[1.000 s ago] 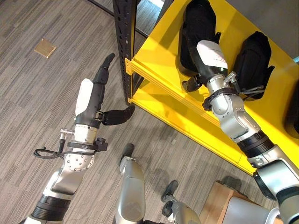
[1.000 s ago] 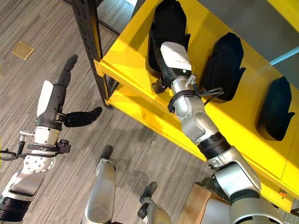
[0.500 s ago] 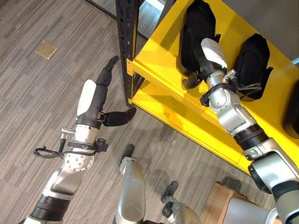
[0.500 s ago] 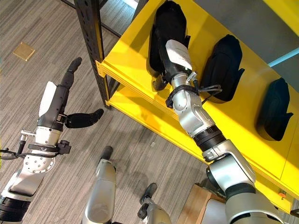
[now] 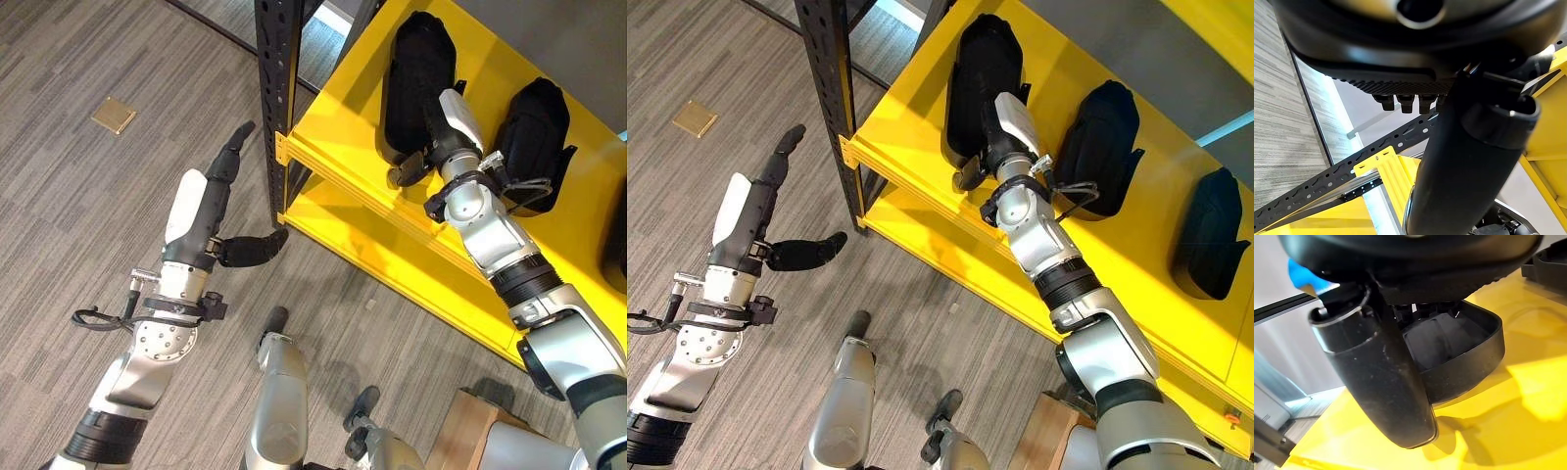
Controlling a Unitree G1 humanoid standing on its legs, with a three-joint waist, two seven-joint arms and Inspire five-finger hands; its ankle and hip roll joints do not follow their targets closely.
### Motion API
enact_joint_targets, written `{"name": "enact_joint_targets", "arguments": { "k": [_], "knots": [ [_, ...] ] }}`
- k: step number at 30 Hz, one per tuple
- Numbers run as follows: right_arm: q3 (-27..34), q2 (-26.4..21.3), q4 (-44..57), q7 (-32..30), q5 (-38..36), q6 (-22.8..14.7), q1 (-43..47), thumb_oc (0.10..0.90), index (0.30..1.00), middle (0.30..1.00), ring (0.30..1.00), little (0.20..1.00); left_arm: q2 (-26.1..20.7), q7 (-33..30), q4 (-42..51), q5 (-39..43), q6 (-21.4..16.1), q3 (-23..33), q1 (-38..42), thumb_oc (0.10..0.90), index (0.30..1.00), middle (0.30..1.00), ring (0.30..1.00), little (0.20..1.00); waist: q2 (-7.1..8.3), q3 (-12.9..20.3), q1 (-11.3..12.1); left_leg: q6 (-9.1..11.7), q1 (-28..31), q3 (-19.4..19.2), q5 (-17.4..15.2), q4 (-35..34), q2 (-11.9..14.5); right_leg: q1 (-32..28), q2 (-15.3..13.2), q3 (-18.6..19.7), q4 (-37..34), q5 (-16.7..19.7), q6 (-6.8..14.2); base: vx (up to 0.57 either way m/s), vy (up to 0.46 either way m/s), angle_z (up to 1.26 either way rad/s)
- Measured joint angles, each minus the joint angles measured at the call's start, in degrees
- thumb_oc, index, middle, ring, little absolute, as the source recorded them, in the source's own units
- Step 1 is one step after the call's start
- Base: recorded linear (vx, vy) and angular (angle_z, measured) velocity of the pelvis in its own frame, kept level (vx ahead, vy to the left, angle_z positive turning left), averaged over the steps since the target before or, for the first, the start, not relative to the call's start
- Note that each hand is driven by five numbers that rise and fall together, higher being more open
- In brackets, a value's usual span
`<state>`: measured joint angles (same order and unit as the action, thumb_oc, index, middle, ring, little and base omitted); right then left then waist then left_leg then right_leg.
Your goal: Move parts from the plastic box to the shelf.
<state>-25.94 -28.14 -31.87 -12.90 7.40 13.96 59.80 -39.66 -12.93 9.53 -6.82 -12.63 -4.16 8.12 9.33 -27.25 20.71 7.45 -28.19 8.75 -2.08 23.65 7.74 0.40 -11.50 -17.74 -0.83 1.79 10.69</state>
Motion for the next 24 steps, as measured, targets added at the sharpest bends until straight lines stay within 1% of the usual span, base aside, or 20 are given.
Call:
{"name": "enact_joint_targets", "arguments": {
  "k": [3,6,10,14,19,24],
  "knots": [
    [0.5,0.7,-0.8,-0.5,-1.5,0.0,0.1,0.900,1.000,1.000,1.000,1.000,0.0,0.0,-0.1,2.0,-0.1,0.0,0.0,0.900,1.000,1.000,1.000,1.000,-0.02,0.0,0.0,0.0,0.2,0.0,-0.1,0.0,-0.1,-0.2,-0.1,0.0,0.0,0.0,0.0,0.00,0.000,0.00],
    [1.4,1.2,-2.3,-0.6,-3.1,-0.1,0.4,0.900,1.000,1.000,1.000,1.000,0.0,0.1,-0.1,2.1,-0.1,0.0,0.0,0.900,1.000,1.000,1.000,1.000,-0.19,0.1,0.0,0.1,0.4,0.0,-0.2,0.0,-0.1,-0.5,-0.1,-0.1,0.0,-0.1,0.1,0.01,0.002,0.01],
    [1.8,1.3,-4.5,-0.9,-4.5,-0.5,0.7,0.900,1.000,1.000,1.000,1.000,0.0,1.2,-0.3,2.1,-0.2,-0.1,0.0,0.900,1.000,1.000,1.000,1.000,-1.41,0.6,0.0,0.0,0.5,0.1,-0.2,0.1,-0.5,-0.8,-0.3,-0.3,0.0,-0.2,0.2,0.01,0.008,0.03],
    [2.0,1.5,-6.9,-0.9,-5.6,-1.2,1.3,0.900,1.000,1.000,1.000,1.000,0.1,1.3,-0.3,2.1,-0.4,-0.1,0.0,0.900,1.000,1.000,1.000,1.000,-2.24,1.0,0.1,-0.3,0.7,0.2,0.0,0.0,-0.7,-1.1,-0.5,-0.4,0.0,-0.3,0.3,0.00,0.003,0.01],
    [2.1,1.8,-7.4,-1.6,-6.0,-1.5,1.4,0.900,1.000,1.000,1.000,1.000,0.0,2.2,-0.3,2.1,-0.4,-0.2,0.0,0.900,1.000,1.000,1.000,1.000,-2.27,1.1,0.1,-0.3,0.7,0.2,0.0,0.0,-0.9,-1.1,-0.6,-0.5,0.0,-0.3,0.4,0.00,0.000,0.00],
    [2.4,2.1,-9.2,-2.0,-6.4,-3.4,1.6,0.900,1.000,1.000,1.000,1.000,0.0,2.2,-0.3,2.1,-0.5,-0.2,0.0,0.900,1.000,1.000,1.000,1.000,-2.33,1.1,0.1,-0.3,0.8,0.2,0.0,0.0,-0.9,-1.2,-0.7,-0.5,0.0,-0.3,0.4,0.00,0.000,0.00]
  ]
}}
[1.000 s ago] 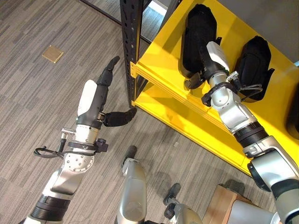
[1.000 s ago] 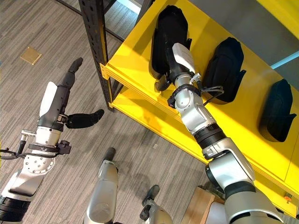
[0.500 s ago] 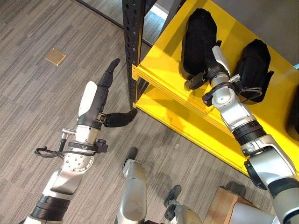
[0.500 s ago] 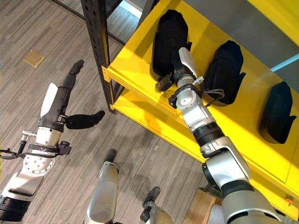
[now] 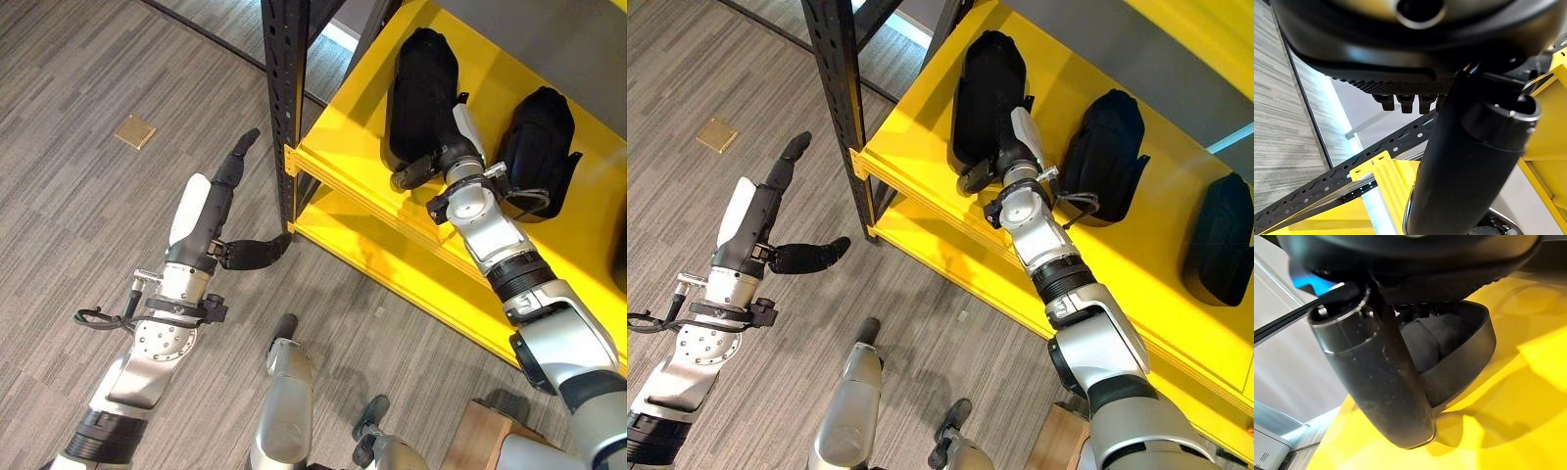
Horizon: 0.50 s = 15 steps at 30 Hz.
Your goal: Move parts from the plastic box to the shelf.
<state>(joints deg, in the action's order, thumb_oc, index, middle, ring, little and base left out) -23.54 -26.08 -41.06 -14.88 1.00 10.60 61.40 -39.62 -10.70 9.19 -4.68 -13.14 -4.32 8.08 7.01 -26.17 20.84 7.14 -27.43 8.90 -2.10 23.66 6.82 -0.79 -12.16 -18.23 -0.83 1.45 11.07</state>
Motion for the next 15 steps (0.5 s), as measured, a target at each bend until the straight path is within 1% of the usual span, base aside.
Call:
{"name": "enact_joint_targets", "arguments": {
  "k": [6,12,15],
  "knots": [
    [0.0,0.0,-0.1,-0.1,0.0,-0.3,0.0,0.900,1.000,1.000,1.000,1.000,0.0,0.0,0.0,0.0,0.0,0.0,0.0,0.900,1.000,1.000,1.000,1.000,-0.14,0.1,0.0,0.0,0.0,0.0,0.0,-0.1,-0.1,0.0,-0.1,0.0,0.0,0.0,0.1,0.00,0.022,0.00],
    [0.0,0.1,-0.2,-0.3,0.0,-0.3,0.0,0.900,1.000,1.000,1.000,1.000,0.0,0.0,-0.1,0.1,0.0,0.0,0.0,0.900,1.000,1.000,1.000,1.000,-1.23,0.4,0.0,-0.1,0.1,-0.1,0.0,-0.2,-0.3,0.0,-0.4,-0.1,0.0,-0.1,0.1,-0.01,0.040,0.00],
    [0.0,0.1,-0.3,-0.7,-0.9,-0.3,0.0,0.900,1.000,1.000,1.000,1.000,0.0,0.0,-0.1,0.2,0.0,0.0,0.0,0.900,1.000,1.000,1.000,1.000,-1.39,0.4,0.0,-0.1,0.1,-0.1,0.0,-0.2,-0.4,0.0,-0.4,-0.1,0.0,-0.1,0.2,0.00,0.025,0.01]
  ]
}}
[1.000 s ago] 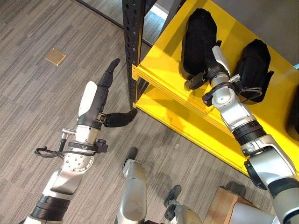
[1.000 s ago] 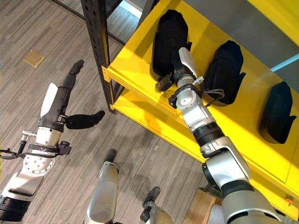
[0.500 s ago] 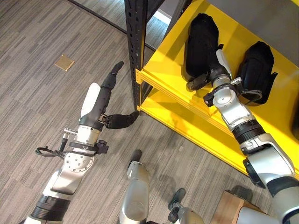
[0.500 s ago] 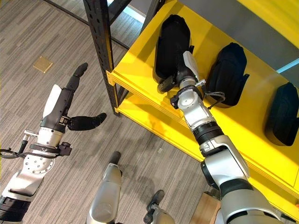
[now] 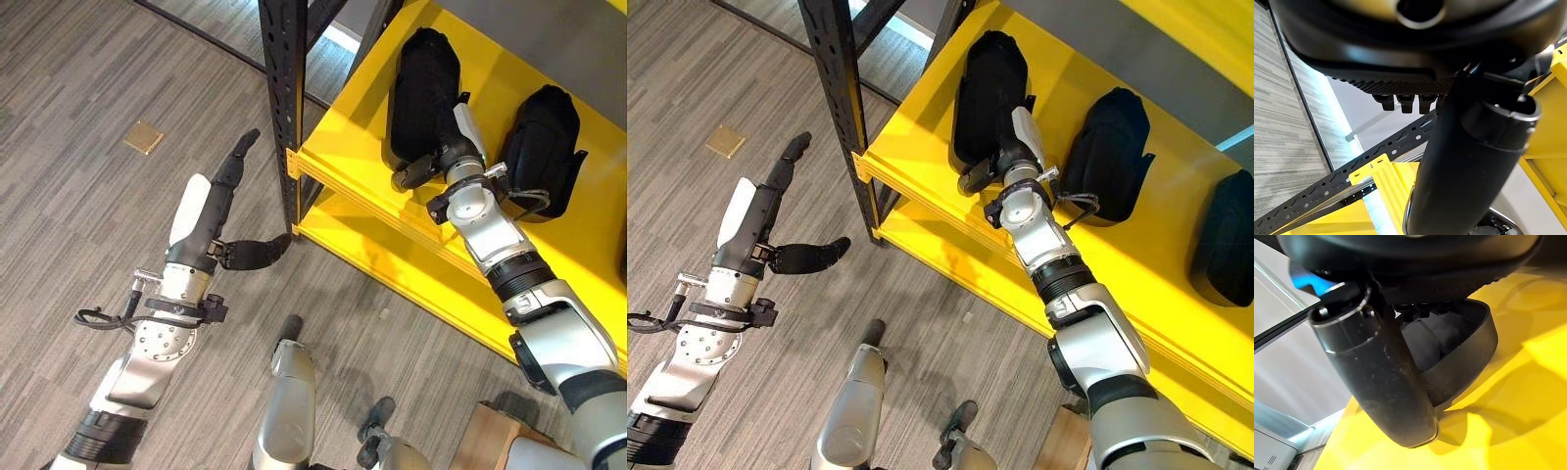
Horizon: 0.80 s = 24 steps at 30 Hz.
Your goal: Move parts from the plastic box to the shelf.
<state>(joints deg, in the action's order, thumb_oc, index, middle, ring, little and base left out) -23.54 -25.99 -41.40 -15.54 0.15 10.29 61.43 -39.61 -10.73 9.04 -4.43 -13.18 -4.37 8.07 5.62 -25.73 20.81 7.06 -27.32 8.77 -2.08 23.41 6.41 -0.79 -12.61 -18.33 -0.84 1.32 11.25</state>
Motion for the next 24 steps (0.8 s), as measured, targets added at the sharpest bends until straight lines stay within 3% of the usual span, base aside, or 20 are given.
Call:
{"name": "enact_joint_targets", "arguments": {
  "k": [24],
  "knots": [
    [1.3,1.2,-1.8,-3.3,-7.1,-1.5,0.1,0.900,1.000,1.000,1.000,1.000,0.0,-1.2,-0.1,2.0,0.0,-0.2,-0.1,0.900,1.000,1.000,1.000,1.000,-1.27,0.1,0.0,-0.2,0.4,-0.1,0.2,-0.6,-0.9,-0.4,-0.9,-0.6,-0.1,-0.3,0.4,0.00,0.036,0.01]
  ]
}}
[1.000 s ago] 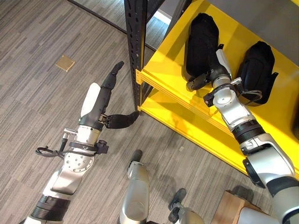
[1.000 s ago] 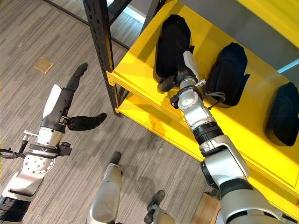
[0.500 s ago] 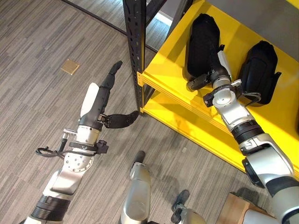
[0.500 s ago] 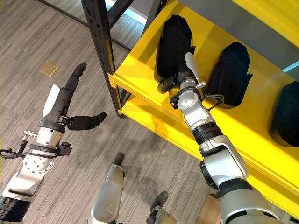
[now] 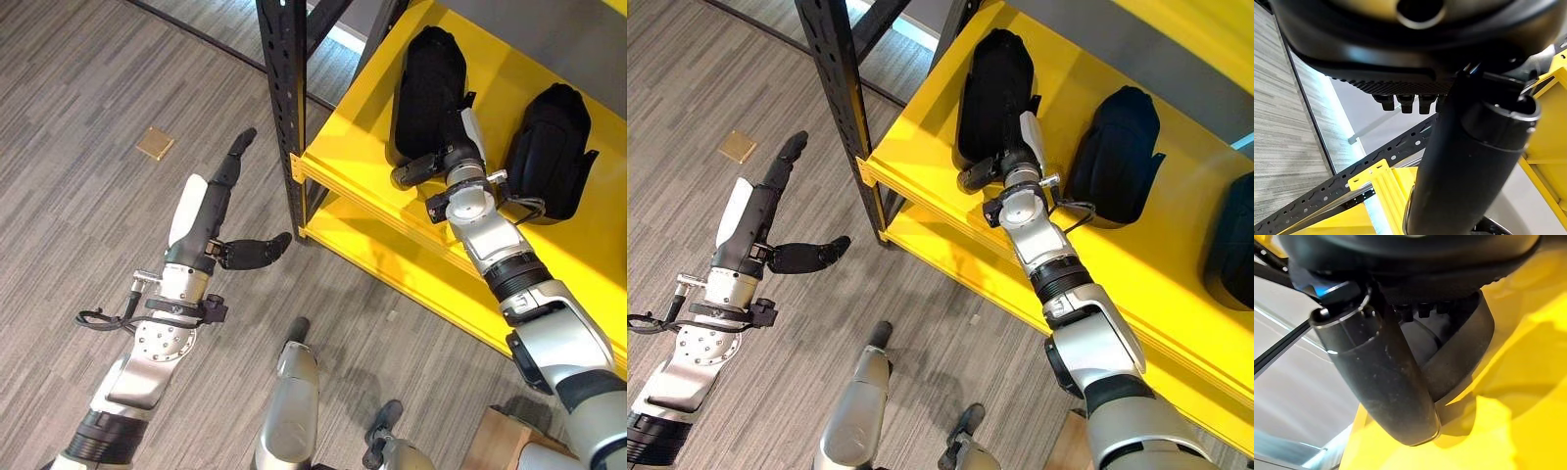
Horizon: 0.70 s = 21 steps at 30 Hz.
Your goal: Move parts from the plastic box to the shelf.
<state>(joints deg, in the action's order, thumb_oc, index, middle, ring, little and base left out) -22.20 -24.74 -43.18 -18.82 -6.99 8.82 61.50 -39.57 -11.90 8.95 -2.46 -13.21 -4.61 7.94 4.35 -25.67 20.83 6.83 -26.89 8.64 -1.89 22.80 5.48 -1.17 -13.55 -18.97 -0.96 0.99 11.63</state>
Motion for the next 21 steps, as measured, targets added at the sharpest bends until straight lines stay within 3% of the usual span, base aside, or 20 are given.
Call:
{"name": "enact_joint_targets", "arguments": {
  "k": [21],
  "knots": [
    [0.3,1.1,0.0,-1.7,-0.5,-0.5,0.4,0.900,1.000,1.000,1.000,1.000,0.2,-1.4,-2.0,-0.1,-0.2,-0.3,0.0,0.900,1.000,1.000,1.000,1.000,-0.97,-0.1,0.4,-0.1,0.0,-0.2,0.0,0.0,-0.9,-0.1,-0.9,-0.4,-0.1,-0.3,0.0,0.00,0.029,0.01]
  ]
}}
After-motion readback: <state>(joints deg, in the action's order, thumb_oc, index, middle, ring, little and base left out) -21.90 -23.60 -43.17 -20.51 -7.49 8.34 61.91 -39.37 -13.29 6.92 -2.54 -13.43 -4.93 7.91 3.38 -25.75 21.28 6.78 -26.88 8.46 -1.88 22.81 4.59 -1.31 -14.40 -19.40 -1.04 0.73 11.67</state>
